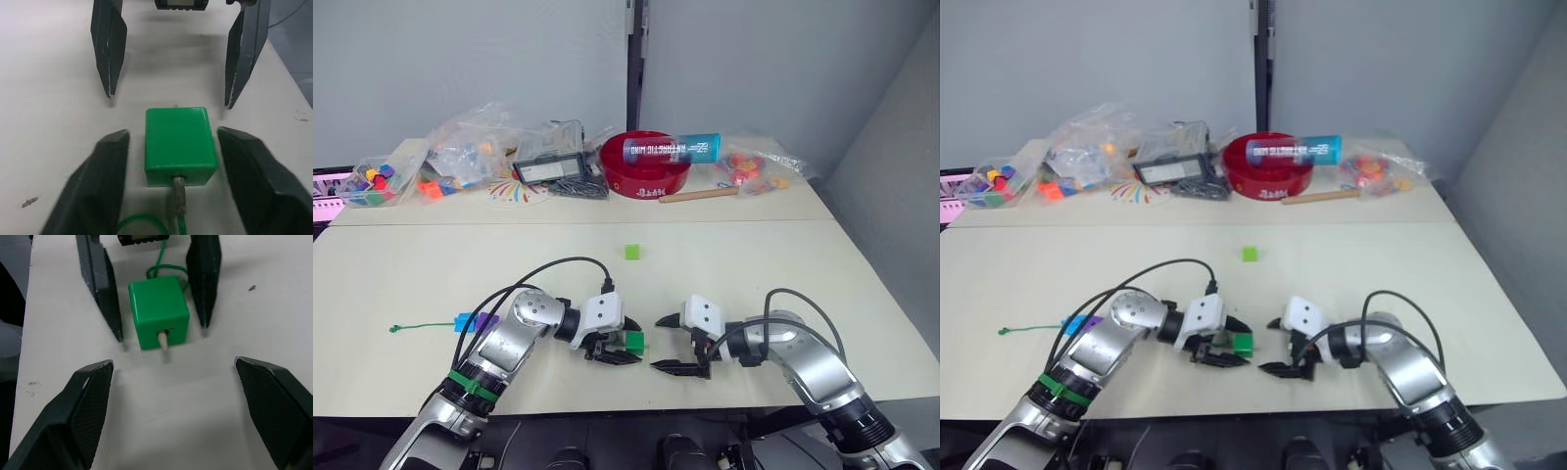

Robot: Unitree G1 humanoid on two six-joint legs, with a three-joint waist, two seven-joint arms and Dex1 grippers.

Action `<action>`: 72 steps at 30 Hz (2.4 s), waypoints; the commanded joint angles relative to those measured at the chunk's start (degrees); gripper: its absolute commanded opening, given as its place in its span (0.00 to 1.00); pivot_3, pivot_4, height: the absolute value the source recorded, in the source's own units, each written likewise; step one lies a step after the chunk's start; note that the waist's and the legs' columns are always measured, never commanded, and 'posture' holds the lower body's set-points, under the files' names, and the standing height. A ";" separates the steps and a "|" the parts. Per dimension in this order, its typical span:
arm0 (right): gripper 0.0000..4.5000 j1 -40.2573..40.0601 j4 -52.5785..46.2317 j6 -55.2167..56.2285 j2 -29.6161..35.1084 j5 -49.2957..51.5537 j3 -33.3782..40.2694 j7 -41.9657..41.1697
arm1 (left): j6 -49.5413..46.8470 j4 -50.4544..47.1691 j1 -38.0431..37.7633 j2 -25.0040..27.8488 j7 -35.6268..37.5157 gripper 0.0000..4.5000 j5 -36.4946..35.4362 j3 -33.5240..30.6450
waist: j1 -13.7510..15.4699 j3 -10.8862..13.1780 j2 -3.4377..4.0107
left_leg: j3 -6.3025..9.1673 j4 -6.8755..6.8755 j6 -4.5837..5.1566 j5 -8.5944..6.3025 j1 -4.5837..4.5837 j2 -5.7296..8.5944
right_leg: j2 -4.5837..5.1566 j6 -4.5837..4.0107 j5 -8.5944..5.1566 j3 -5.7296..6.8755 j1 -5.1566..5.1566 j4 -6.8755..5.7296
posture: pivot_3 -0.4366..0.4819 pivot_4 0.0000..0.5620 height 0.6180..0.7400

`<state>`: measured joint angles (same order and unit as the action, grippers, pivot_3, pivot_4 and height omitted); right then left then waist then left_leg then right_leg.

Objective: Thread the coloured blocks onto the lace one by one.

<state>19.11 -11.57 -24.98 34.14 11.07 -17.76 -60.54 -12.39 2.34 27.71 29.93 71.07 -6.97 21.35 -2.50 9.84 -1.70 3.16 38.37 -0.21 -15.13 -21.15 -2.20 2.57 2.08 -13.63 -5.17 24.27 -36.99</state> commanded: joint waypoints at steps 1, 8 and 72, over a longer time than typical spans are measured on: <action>0.94 1.50 -0.02 1.24 -0.72 -0.34 -0.21 0.47 | 0.99 -2.26 0.23 0.60 0.09 0.78 -0.50 -0.80 | 0.04 0.00 0.00 | 0.00 0.00 0.00 0.00 0.00 0.00 | 0.00 0.00 0.00 0.00 0.00 0.00 | 0.48 0.27 0.92; 0.94 3.29 1.49 1.94 -3.24 -0.98 -1.27 1.42 | -0.89 -4.58 -0.22 5.83 1.85 0.78 -2.83 -4.72 | -0.21 0.00 0.00 | 0.00 -0.01 0.00 0.00 0.01 -0.02 | -0.01 0.00 0.00 0.00 0.02 -0.02 | 0.48 0.27 0.92; 0.26 1.29 3.65 8.13 -0.63 -0.57 0.16 -1.34 | 7.00 4.81 2.52 0.91 0.82 0.00 3.40 0.41 | 0.02 0.00 0.00 | -0.01 0.00 0.00 0.00 0.00 0.00 | 0.00 0.00 0.00 0.00 0.00 -0.01 | 0.48 0.27 0.92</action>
<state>19.70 -6.80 -16.93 33.69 10.21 -18.47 -62.04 -6.03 7.50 29.83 31.13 71.92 -4.10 21.41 -2.48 9.85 -1.71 3.15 38.37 -0.21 -15.13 -21.15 -2.21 2.56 2.08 -13.63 -5.17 24.28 -37.00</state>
